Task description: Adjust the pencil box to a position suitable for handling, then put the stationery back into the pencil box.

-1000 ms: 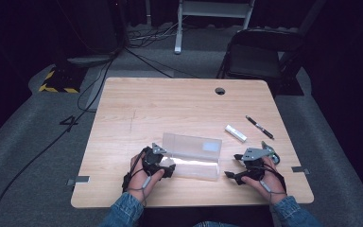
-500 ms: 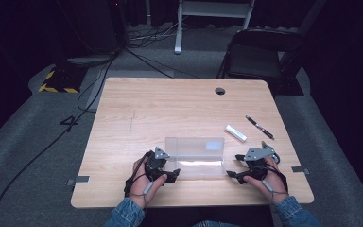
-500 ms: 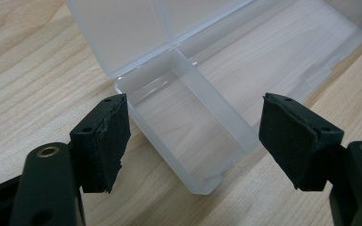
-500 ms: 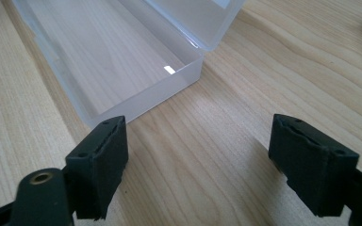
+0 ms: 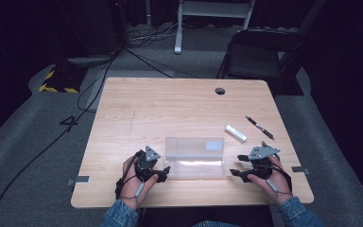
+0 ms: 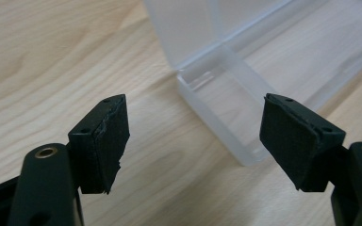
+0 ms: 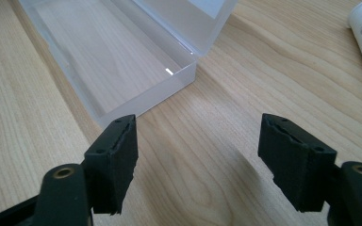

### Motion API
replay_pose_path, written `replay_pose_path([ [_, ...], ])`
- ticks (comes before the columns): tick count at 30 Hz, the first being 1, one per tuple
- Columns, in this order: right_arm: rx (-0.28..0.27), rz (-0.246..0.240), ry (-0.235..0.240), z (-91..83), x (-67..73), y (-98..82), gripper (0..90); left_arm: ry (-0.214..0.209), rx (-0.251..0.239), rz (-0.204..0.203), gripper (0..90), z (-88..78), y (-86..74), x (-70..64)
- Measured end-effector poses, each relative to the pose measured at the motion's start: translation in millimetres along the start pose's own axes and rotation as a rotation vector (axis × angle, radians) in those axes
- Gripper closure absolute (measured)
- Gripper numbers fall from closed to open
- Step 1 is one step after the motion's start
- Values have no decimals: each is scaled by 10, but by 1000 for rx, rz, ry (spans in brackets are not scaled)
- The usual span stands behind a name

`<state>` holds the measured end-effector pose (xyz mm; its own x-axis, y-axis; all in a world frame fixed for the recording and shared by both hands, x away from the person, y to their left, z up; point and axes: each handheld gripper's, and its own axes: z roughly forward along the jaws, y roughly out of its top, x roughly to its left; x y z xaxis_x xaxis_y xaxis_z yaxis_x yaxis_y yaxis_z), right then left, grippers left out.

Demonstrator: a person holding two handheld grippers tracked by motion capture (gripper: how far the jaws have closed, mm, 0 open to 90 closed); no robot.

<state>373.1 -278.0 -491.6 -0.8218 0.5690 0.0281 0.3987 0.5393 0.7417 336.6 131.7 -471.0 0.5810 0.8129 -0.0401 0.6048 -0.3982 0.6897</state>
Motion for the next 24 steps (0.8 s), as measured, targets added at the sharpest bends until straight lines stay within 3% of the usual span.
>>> replay_pose_path([
  [2, 5, -4, -4, -16, -4, 6, 308, 10, -8, 6, 252, -15, 1, 42],
  [4, 12, 2, -4, -34, -13, 14, 316, 41, -11, -8, 249, -49, -22, 164],
  [10, 9, 13, -1, -83, -28, 30, 326, 98, -1, -49, 237, -88, -85, 357],
  [16, -1, 25, -18, -176, -71, 63, 327, 108, 45, -72, 221, -48, -179, 470],
  [20, -57, 58, -31, -239, -120, 110, 258, 111, 59, -75, 206, -7, -220, 499],
  [24, -65, 74, -44, -285, -166, 138, 256, 115, 64, -75, 190, 29, -254, 510],
])
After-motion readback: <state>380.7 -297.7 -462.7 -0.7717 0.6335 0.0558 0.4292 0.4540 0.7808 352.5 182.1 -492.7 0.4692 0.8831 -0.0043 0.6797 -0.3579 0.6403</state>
